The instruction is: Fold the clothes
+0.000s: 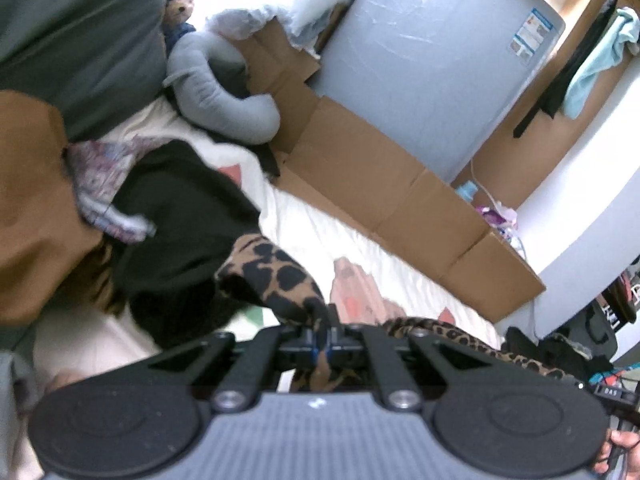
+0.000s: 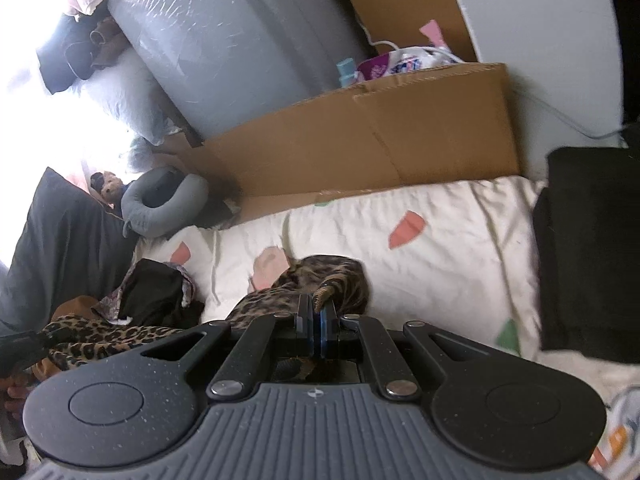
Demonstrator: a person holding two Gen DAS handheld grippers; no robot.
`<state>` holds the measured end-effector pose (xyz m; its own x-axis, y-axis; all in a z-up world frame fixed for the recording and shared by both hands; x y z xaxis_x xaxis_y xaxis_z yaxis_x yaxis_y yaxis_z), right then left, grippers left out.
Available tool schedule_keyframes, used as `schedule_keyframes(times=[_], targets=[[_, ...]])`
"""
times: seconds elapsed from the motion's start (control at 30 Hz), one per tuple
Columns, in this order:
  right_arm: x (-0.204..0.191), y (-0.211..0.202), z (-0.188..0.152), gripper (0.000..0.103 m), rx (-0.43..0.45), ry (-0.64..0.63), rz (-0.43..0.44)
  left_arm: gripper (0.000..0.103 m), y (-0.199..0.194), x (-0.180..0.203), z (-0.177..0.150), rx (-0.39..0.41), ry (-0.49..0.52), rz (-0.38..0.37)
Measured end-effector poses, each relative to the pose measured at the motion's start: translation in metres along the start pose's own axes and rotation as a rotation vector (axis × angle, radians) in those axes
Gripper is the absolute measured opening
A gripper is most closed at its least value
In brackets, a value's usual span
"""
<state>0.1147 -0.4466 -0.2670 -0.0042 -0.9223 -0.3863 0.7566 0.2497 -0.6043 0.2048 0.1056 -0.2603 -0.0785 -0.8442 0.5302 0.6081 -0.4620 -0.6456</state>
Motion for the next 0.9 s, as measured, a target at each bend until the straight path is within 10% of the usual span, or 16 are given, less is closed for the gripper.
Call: schedule_keyframes(times=[0.6,0.9], targets=[[0.019,-0.067,-0.089,0.002,-0.197,0.058,-0.045,0.005,-0.051,-0.033,-0.111,-0.208,-0.091,0.088],[0.054,-0.078,-0.115,0.013,-0.265,0.121,-0.178,0.046,-0.073,-0.060,-0.125,-0.294,-0.012,0.226]])
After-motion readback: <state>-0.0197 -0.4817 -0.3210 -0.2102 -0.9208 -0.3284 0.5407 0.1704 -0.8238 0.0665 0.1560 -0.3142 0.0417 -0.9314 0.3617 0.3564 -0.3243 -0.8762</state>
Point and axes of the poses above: each gripper's, at about its wrist camera, not at the fingertips, and y roughly the way its jaws point, x to its right, z to its top, the point moved 6 cm from there along y, roughly the way its jaws point, and after that the axes turned 8 degrees about -y, right-handed, at the moved point
